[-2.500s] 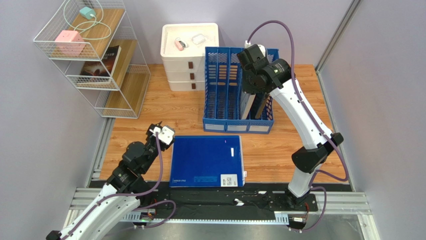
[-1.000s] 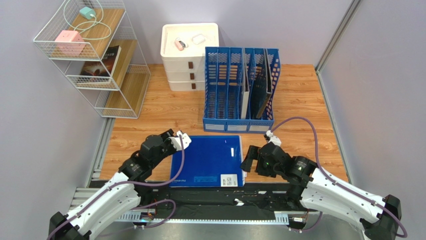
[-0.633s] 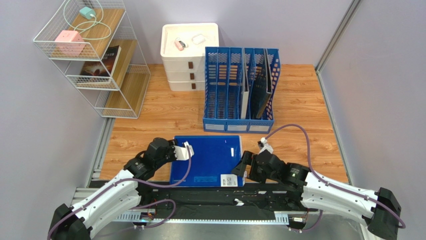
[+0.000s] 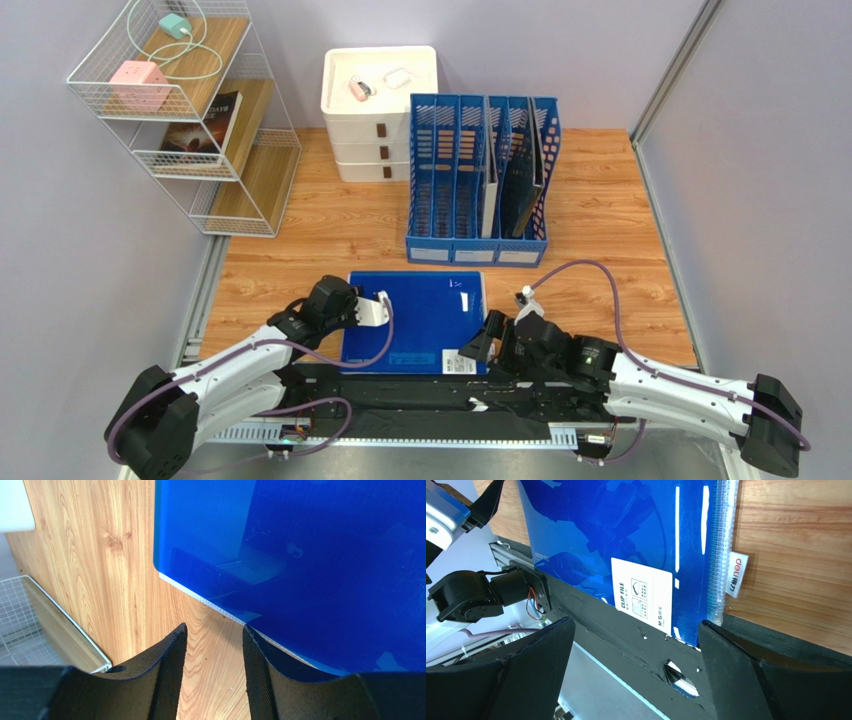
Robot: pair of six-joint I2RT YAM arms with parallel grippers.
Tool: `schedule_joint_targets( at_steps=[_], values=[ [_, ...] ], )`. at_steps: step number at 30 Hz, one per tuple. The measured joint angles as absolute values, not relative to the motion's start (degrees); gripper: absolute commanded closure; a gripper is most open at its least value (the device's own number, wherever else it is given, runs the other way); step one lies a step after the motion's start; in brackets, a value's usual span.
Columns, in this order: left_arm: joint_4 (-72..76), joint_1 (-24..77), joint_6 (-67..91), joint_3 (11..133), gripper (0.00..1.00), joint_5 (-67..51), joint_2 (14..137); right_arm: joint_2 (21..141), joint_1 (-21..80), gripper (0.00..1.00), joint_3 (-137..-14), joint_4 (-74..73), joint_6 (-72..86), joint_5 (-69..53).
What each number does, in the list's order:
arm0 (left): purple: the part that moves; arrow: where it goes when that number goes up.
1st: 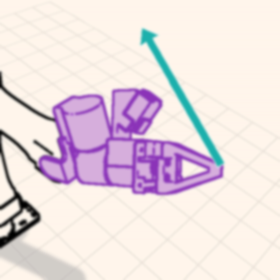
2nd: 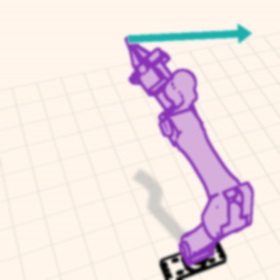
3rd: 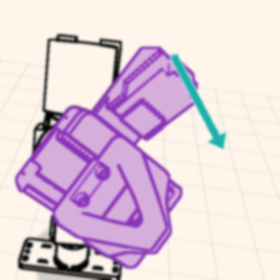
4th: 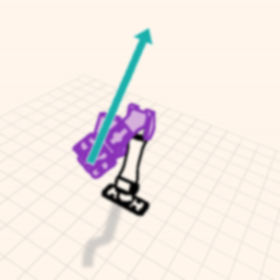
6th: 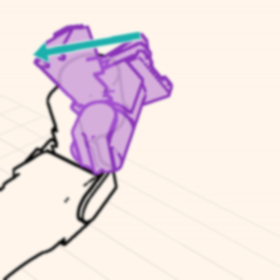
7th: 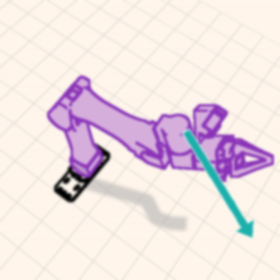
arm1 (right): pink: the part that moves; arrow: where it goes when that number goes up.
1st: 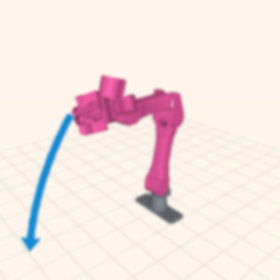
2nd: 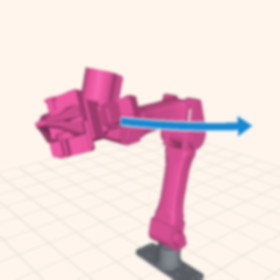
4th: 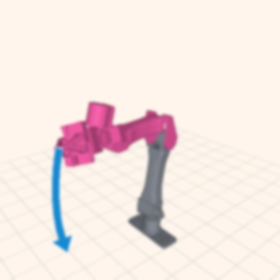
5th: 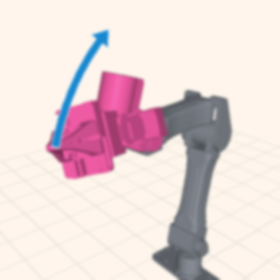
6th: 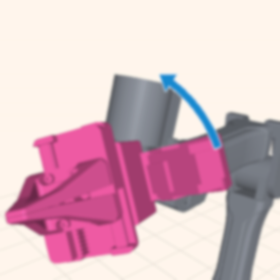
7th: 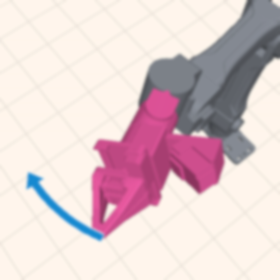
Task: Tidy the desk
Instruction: Pick up the folder from the corner of the board.
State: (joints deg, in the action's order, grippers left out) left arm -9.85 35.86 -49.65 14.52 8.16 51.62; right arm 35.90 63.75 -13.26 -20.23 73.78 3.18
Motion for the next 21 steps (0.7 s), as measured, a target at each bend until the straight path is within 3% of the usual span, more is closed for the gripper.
schedule_joint_targets(
  at_steps=[21],
  values=[
    [-9.74, 39.57, -48.71, 14.57, 0.48, 7.88, 51.09, 40.95, 65.87, 0.01, -13.87, -16.29, 75.59, 2.98]
  ],
)
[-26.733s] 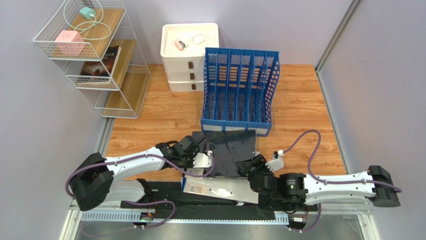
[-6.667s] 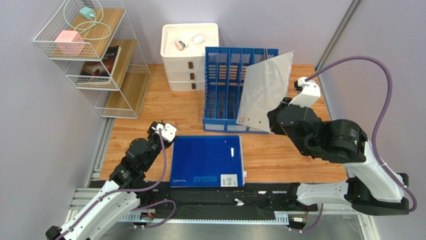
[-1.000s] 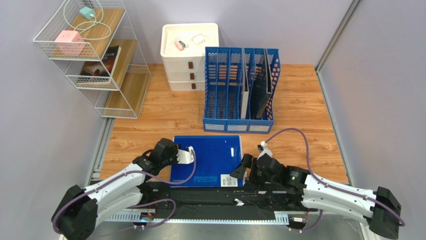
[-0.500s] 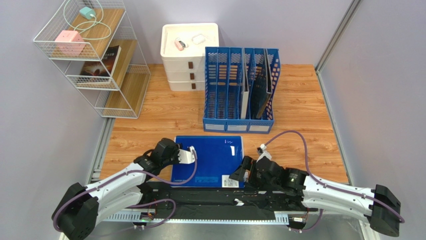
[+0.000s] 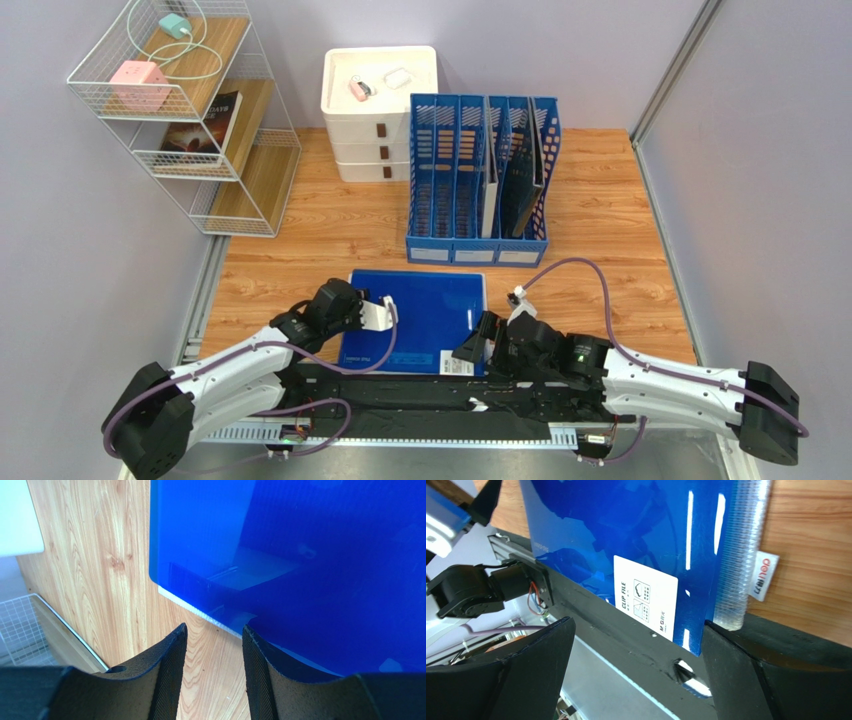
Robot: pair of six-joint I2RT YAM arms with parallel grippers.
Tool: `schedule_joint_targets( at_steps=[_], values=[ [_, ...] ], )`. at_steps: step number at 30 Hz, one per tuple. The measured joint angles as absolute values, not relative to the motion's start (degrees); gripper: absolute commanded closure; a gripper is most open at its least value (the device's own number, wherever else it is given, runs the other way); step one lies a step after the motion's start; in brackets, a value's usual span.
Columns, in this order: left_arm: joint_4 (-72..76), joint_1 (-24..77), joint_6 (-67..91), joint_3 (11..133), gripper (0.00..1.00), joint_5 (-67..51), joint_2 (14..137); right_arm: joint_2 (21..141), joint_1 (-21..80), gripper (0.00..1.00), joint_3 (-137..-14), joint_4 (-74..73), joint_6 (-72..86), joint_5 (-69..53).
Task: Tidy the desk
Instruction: Pick up the folder from the corner of the board.
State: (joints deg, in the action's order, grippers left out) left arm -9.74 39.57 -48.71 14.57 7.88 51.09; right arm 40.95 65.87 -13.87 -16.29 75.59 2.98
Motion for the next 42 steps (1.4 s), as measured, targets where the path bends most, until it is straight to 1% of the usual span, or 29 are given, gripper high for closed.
schedule_joint_targets(
  at_steps=[7, 13, 16, 22, 26, 31, 35, 39, 42],
  values=[
    [-9.08, 42.33, -47.92, 15.09, 0.48, 8.23, 52.49, 40.95, 67.51, 0.03, -16.88, -15.84, 75.37, 4.05],
    [-8.93, 42.83, -47.4, 15.81, 0.49, 8.27, 53.69, 41.39, 67.7, 0.09, -15.46, -9.47, 75.85, 5.43],
    [-9.06, 43.18, -47.22, 15.94, 0.49, 8.21, 53.69, 42.54, 67.7, 0.08, -12.99, -6.04, 77.17, 6.85],
    [-9.34, 43.48, -46.87, 16.05, 0.49, 7.99, 53.71, 43.81, 67.7, 0.08, -11.27, -6.72, 79.99, 9.72],
    [-9.63, 43.57, -46.72, 16.47, 0.5, 7.97, 54.37, 40.66, 67.75, 0.09, -10.94, -10.15, 81.58, 10.61],
    [-9.82, 43.81, -46.72, 16.58, 0.5, 7.94, 54.46, 31.55, 68.93, 0.1, -7.31, -13.56, 84.09, 10.76],
    [-9.98, 43.9, -46.7, 16.8, 0.52, 7.94, 54.89, 27.05, 70.87, 0.1, -5.39, -15.7, 85.95, 10.85],
    [-10.31, 43.9, -46.63, 17.45, 0.53, 7.84, 55.86, 27.46, 71.59, 0.1, -5.37, -15.57, 86.37, 10.92],
    [-10.61, 43.9, -46.59, 17.67, 0.53, 7.81, 55.94, 30.96, 71.57, 0.1, -5.41, -14.7, 86.37, 10.98]
  ],
)
